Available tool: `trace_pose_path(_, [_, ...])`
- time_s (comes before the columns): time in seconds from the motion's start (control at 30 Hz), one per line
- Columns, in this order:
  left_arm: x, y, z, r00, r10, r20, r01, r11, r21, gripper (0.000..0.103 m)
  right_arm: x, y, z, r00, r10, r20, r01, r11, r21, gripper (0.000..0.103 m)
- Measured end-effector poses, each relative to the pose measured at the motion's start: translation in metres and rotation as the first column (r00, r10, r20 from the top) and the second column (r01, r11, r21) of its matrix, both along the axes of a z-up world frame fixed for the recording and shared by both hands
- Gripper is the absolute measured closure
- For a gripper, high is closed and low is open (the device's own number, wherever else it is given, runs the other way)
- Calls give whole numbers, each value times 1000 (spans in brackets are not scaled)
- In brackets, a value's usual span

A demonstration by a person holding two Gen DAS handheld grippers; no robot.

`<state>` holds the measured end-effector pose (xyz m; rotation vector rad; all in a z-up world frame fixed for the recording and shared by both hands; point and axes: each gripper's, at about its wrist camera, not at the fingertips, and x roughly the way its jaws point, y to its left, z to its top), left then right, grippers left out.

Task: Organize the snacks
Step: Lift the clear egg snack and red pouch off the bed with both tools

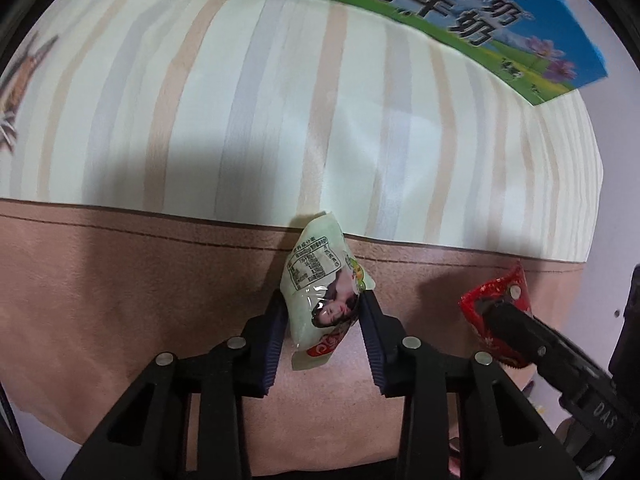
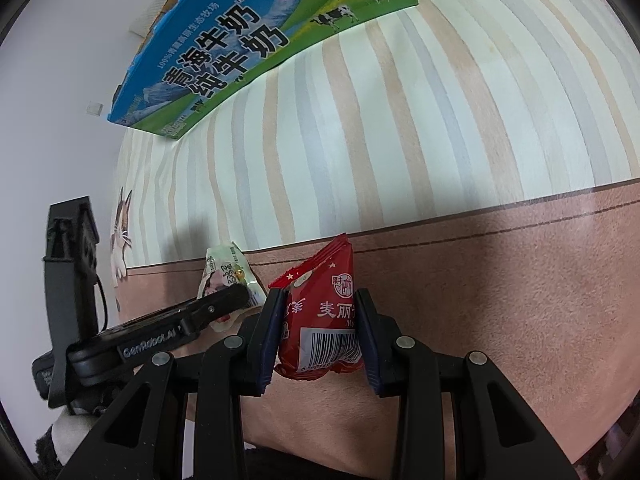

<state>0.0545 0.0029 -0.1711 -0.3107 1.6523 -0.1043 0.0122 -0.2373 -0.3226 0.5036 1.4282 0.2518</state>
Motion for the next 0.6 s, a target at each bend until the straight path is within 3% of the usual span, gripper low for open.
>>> trace_pose_path(0.07, [7, -5, 8, 1000, -28, 11, 28, 1000, -1, 69, 1, -1, 1, 1000, 2, 5, -2, 1000, 2, 65])
trace_pose_path(0.13, [9, -7, 3, 999, -43, -29, 42, 999, -30, 69, 2, -1, 1, 1000, 6, 3, -6, 1000, 2, 65])
trace_pose_path(0.27, [20, 5, -18, 994, 53, -97, -65, 990, -122, 52, 4, -2, -4, 1000, 7, -8, -6, 1000, 7, 65])
trace_pose_path(0.37, [28, 15, -30, 986, 107, -128, -125, 981, -146, 52, 3, -2, -5, 1000, 7, -12, -7, 1000, 9, 65])
trace_pose_path(0.5, [34, 18, -30, 986, 117, -117, -131, 984, -119, 56, 2, -3, -6, 1000, 9, -12, -9, 1000, 8, 65])
trace_pose_path(0.6, [14, 13, -21, 994, 90, -66, -94, 993, -72, 56, 2, -3, -4, 1000, 12, -9, -12, 1000, 6, 65])
